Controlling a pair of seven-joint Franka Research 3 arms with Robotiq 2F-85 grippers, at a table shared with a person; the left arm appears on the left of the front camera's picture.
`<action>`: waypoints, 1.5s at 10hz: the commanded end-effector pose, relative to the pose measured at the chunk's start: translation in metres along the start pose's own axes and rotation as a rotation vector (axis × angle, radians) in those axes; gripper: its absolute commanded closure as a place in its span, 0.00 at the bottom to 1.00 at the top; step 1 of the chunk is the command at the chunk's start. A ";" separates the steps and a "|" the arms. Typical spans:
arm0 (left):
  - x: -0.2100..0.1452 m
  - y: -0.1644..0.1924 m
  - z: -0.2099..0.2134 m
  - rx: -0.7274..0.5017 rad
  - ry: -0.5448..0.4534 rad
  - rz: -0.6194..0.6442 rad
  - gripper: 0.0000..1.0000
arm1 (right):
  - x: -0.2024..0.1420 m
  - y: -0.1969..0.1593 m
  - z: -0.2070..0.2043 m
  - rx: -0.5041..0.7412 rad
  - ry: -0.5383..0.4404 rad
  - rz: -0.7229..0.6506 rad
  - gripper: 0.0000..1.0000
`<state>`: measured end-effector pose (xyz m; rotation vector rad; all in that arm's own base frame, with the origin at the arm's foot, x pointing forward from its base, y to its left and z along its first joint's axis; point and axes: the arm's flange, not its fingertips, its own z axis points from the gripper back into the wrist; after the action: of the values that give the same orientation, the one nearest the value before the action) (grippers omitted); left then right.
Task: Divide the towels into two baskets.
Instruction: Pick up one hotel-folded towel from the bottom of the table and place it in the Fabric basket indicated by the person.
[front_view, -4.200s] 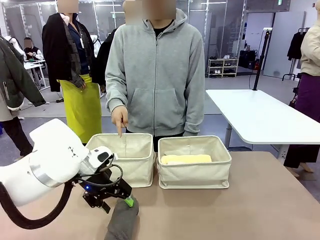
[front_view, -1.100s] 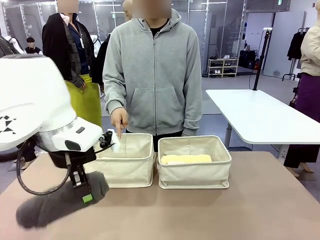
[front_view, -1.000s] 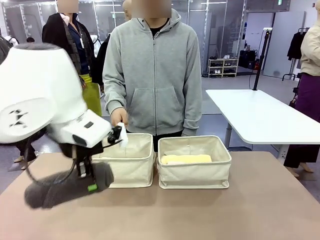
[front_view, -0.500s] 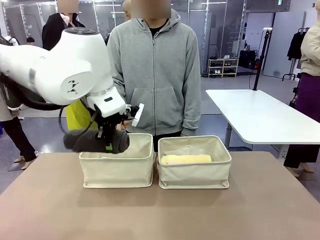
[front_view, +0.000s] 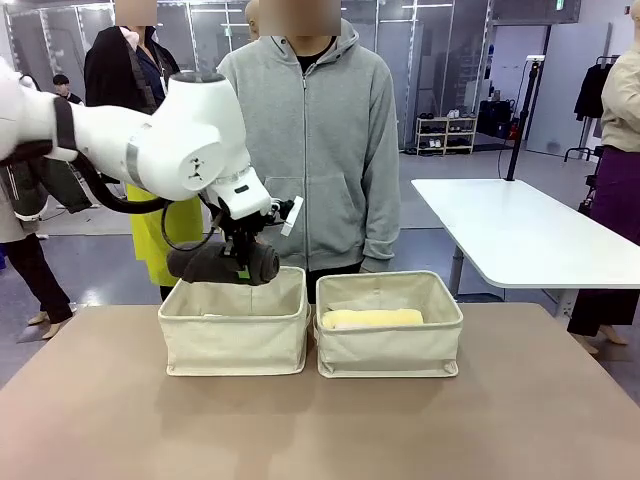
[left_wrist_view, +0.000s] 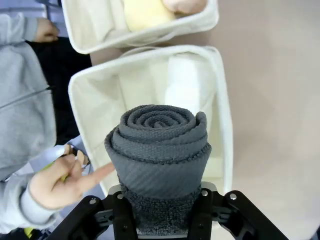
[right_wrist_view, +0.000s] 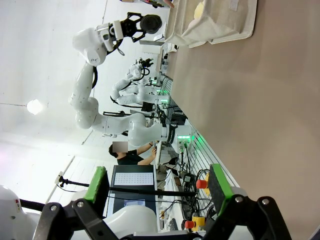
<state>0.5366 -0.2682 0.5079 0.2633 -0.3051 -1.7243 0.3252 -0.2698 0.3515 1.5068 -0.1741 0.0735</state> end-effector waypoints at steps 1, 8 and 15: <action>0.001 0.010 -0.029 -0.045 -0.028 0.040 0.56 | -0.001 0.003 0.000 0.009 0.001 0.019 0.00; -0.004 0.016 -0.082 -0.097 -0.025 0.106 0.00 | -0.001 0.003 0.000 0.009 0.001 0.019 0.00; -0.009 -0.009 -0.053 -0.026 0.002 0.239 0.00 | -0.001 0.003 0.000 0.009 0.001 0.019 0.00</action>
<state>0.5680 -0.2709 0.4559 0.1816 -0.2762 -1.5478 0.3251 -0.2698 0.3514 1.5069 -0.1741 0.0732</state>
